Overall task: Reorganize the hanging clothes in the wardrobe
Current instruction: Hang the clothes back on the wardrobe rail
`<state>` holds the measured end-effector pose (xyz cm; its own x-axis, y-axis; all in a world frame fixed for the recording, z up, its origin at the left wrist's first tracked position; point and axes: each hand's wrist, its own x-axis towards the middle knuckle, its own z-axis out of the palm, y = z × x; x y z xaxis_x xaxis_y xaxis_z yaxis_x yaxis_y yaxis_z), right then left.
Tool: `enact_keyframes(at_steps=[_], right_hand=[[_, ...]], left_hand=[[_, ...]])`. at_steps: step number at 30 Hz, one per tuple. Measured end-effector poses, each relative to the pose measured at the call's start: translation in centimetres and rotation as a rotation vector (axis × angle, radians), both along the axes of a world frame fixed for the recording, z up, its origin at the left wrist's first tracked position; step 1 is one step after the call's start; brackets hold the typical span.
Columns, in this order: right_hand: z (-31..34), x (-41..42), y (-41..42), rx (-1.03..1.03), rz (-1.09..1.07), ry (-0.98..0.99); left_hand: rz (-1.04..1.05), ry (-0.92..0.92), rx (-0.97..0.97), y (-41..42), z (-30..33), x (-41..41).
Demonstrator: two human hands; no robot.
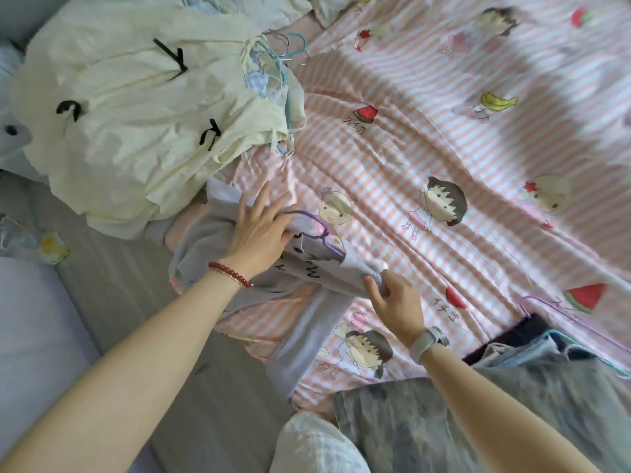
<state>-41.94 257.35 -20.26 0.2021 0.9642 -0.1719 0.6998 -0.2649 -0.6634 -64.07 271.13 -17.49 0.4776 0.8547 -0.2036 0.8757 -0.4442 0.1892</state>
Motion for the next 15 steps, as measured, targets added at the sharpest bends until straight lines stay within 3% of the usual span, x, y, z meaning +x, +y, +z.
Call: enact_keyframes(at_steps=[3, 6, 11, 15], right_hand=[[1.1, 0.4, -0.3, -0.002, 0.015, -0.065], [2.1, 0.0, -0.9, 0.059, 0.113, -0.101], [2.4, -3.3, -1.6, -0.062, 0.298, -0.17], [2.8, -9.0, -3.2, -0.097, 0.468, -0.145]], left_hand=[[0.012, -0.051, -0.012, -1.6, 0.8, -0.5], [0.1, -0.157, -0.165, -5.2, 1.6, -2.6], [0.407, -0.294, -0.313, -14.2, 2.8, -8.5], [0.641, -0.333, -0.258, -22.2, 4.2, -13.9]])
